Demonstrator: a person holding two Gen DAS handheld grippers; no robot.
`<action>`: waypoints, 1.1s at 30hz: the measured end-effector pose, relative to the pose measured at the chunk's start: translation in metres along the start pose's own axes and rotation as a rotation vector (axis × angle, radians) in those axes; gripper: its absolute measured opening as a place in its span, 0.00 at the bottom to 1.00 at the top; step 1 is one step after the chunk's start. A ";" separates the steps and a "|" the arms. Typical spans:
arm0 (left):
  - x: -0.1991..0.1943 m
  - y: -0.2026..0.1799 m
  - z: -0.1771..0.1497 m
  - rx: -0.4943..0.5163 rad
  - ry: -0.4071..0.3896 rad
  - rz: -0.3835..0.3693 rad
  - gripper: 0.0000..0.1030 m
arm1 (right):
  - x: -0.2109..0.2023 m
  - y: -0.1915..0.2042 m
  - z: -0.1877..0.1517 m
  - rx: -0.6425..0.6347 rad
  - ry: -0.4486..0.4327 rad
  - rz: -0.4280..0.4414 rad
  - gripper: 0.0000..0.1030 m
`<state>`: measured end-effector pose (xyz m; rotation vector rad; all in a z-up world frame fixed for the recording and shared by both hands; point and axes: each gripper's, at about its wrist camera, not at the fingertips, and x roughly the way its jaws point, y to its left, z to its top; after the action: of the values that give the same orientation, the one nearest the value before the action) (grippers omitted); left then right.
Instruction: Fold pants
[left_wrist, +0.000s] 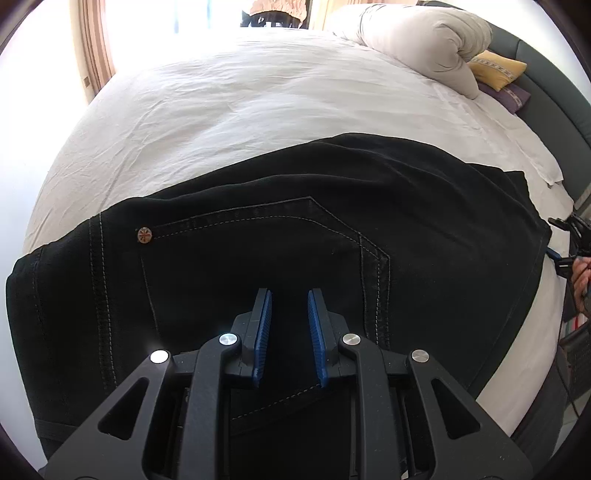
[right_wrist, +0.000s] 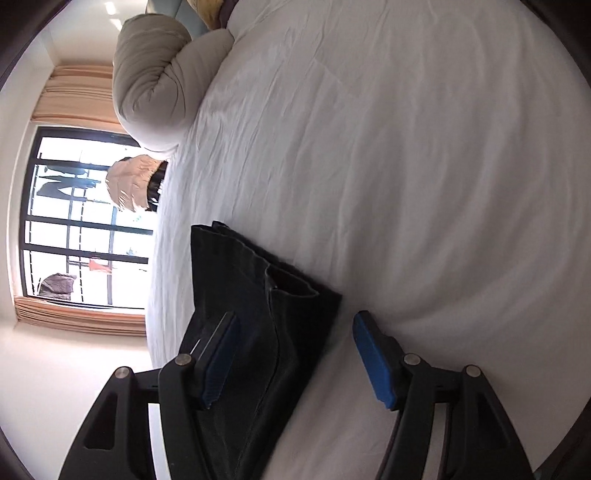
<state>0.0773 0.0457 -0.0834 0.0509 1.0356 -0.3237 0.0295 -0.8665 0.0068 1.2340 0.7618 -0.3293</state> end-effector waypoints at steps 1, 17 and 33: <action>0.001 0.000 0.000 -0.002 -0.001 -0.002 0.19 | 0.003 0.001 0.002 0.011 0.002 0.001 0.65; 0.000 0.004 -0.004 -0.016 -0.006 -0.018 0.19 | 0.009 -0.006 -0.001 0.047 0.003 -0.001 0.23; -0.006 -0.013 0.010 -0.029 0.014 -0.121 0.19 | 0.002 0.012 -0.008 -0.041 -0.071 -0.011 0.15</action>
<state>0.0787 0.0328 -0.0714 -0.0353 1.0587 -0.4187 0.0353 -0.8553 0.0135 1.1745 0.7113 -0.3627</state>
